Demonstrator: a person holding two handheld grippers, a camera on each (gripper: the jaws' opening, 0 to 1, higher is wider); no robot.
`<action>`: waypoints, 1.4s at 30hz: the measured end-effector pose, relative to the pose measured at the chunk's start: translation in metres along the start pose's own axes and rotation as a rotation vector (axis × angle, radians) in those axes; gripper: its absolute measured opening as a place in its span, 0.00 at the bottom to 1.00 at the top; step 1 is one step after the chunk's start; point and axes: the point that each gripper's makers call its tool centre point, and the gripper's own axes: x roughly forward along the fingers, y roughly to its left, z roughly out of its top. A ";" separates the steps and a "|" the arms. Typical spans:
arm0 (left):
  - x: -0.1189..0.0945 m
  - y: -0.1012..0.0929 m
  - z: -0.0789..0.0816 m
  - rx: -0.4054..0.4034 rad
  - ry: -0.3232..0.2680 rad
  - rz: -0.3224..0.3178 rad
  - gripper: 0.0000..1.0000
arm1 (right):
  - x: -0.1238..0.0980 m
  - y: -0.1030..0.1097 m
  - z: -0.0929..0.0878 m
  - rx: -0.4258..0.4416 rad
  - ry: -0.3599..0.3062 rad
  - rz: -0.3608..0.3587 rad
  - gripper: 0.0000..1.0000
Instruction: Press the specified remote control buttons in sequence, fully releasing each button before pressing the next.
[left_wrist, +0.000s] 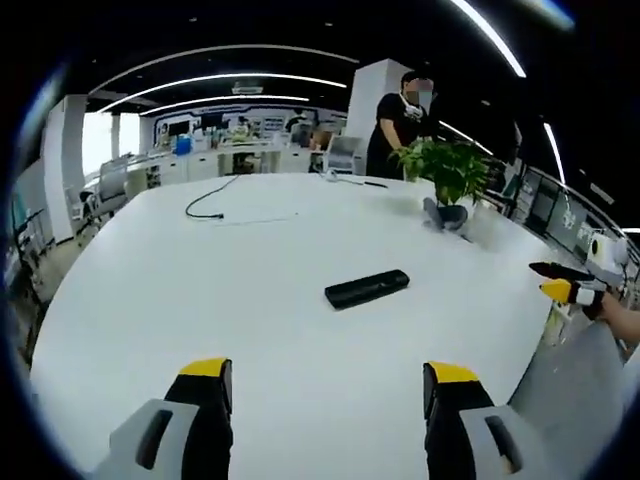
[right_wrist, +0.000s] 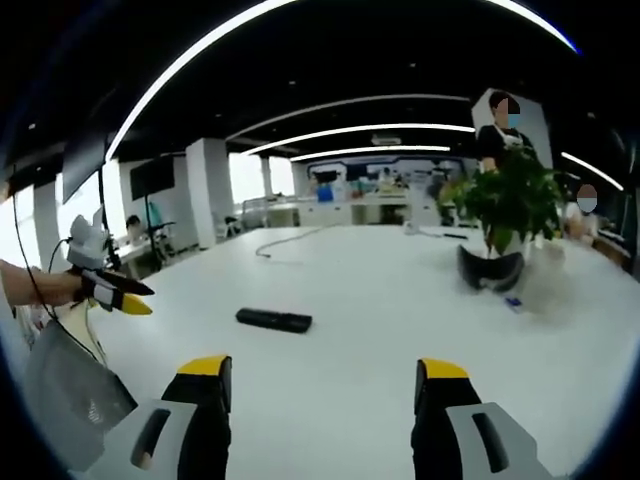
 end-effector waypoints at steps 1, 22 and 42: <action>0.004 -0.003 -0.001 0.005 0.006 -0.015 0.78 | 0.000 0.000 -0.001 -0.001 0.004 -0.001 0.73; 0.055 -0.039 0.010 0.244 0.113 -0.154 0.75 | 0.001 -0.008 -0.012 -0.030 0.065 -0.032 0.69; 0.107 -0.060 0.058 0.431 0.158 -0.317 0.69 | 0.002 -0.003 -0.022 -0.092 0.125 -0.010 0.65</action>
